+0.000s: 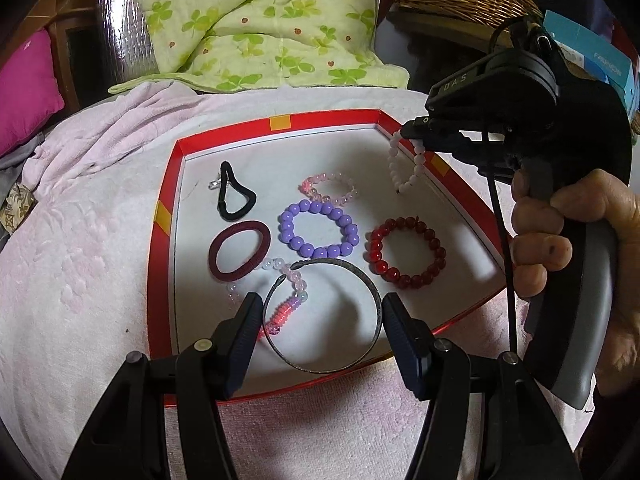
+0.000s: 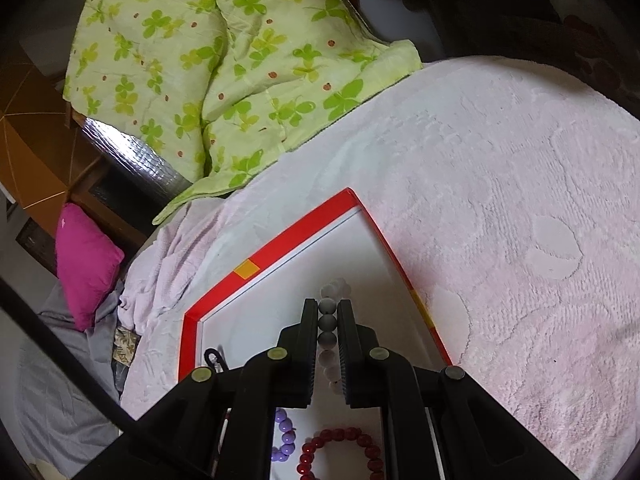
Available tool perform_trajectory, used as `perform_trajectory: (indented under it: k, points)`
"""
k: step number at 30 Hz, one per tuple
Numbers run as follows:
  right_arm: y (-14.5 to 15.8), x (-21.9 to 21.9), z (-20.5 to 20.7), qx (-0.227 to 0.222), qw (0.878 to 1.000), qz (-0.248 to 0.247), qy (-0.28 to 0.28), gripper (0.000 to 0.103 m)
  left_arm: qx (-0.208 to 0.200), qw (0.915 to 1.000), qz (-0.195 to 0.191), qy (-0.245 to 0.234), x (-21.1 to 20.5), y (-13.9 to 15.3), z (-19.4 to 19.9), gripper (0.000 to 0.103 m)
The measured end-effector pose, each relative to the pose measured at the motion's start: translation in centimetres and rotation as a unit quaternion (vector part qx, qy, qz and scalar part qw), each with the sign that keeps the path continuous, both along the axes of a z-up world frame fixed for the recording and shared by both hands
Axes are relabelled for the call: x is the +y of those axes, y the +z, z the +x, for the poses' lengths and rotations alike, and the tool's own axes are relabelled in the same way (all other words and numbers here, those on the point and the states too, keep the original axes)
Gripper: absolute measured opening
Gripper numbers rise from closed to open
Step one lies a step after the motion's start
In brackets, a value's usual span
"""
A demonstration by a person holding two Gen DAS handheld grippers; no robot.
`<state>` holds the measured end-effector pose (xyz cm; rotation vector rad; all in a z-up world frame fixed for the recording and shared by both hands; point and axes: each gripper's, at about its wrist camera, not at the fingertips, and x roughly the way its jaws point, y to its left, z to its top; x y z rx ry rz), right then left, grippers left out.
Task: Organize jewelry
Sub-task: 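Lower both held items into the red tray and open both grippers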
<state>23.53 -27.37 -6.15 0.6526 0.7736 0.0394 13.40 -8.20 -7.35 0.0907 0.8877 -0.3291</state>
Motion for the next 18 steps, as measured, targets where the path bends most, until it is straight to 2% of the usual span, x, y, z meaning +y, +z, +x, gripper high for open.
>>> perform_trajectory:
  k: [11, 13, 15, 18]
  points:
    - [-0.1, 0.0, -0.3, 0.027, 0.999, -0.023, -0.004, 0.014, 0.010, 0.9998, -0.014, 0.000, 0.5, 0.3, 0.0, 0.064]
    - [0.2, -0.3, -0.7, 0.029, 0.999, -0.025, -0.005, 0.023, 0.005, 0.9999, -0.013, 0.000, 0.6, 0.6, -0.3, 0.064]
    - [0.5, -0.5, -1.3, 0.027, 0.999, -0.021, -0.010, 0.044, 0.000, 0.9999, -0.011, 0.001, 0.8, 0.8, -0.6, 0.064]
    - [1.4, -0.7, -2.6, 0.020, 0.999, -0.035, -0.012, 0.049, -0.004, 0.9999, -0.009, 0.008, 1.5, 1.1, -1.0, 0.065]
